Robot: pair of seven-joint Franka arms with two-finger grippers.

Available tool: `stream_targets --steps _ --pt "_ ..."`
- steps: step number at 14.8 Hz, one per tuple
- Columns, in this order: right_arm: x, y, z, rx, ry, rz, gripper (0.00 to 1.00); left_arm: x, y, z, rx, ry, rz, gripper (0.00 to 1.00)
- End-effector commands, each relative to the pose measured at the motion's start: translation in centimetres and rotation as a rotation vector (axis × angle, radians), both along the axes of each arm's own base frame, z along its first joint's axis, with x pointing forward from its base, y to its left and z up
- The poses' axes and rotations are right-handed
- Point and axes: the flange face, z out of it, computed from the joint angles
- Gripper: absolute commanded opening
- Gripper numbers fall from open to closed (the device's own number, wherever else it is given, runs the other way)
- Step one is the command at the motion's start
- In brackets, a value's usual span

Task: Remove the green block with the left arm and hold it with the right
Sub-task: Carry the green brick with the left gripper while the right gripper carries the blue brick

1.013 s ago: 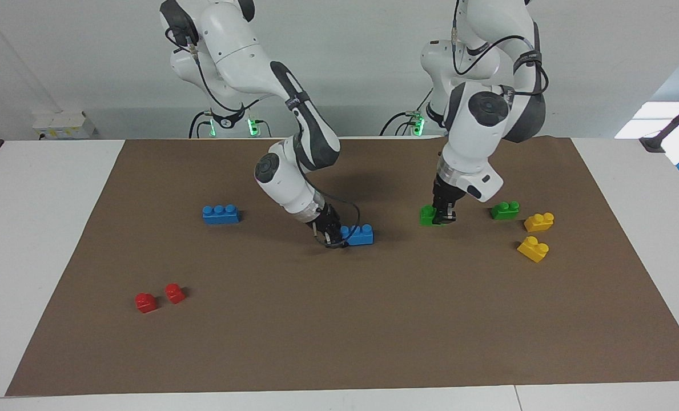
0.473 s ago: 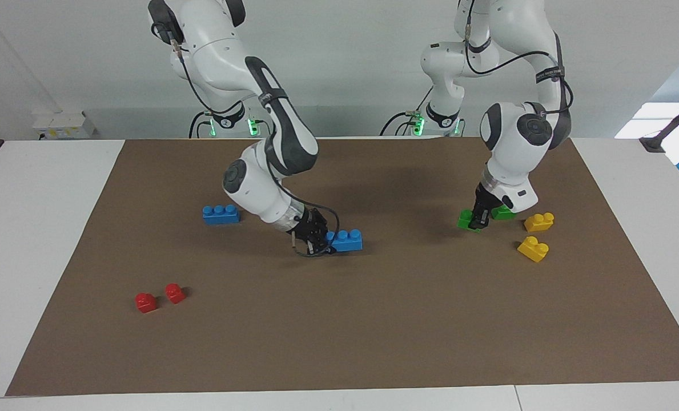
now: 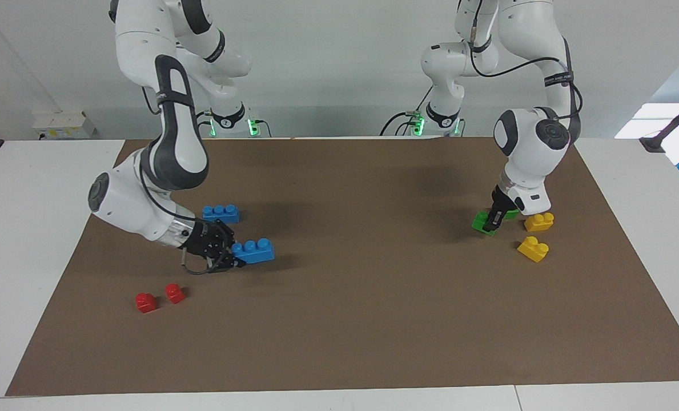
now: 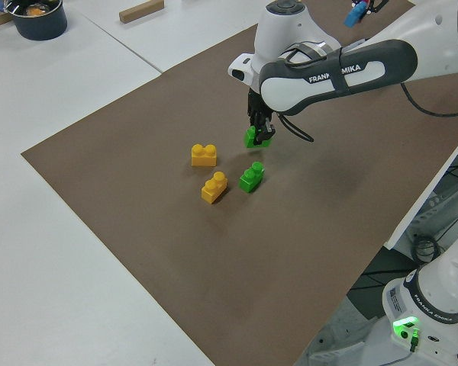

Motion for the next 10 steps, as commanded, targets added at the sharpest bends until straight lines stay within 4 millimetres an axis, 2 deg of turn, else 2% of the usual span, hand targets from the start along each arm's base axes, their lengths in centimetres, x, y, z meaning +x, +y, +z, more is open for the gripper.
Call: stream_targets --steps 1,5,7,10 --pt "-1.0 -1.8 -1.1 -0.014 0.001 0.040 0.00 0.0 0.6 -1.5 0.000 -0.014 -0.046 0.00" --pt "-2.2 -6.4 -2.3 -0.015 0.000 0.009 0.00 0.2 0.6 -2.2 0.000 -0.021 -0.056 0.00" --pt "-2.7 -7.1 -2.3 -0.013 -0.007 0.025 0.00 0.4 0.7 -2.9 -0.001 -0.026 -0.080 0.00" --pt "-2.9 -6.6 -2.7 -0.016 -0.005 0.033 0.00 0.6 0.7 -3.4 -0.001 -0.030 -0.081 0.00"
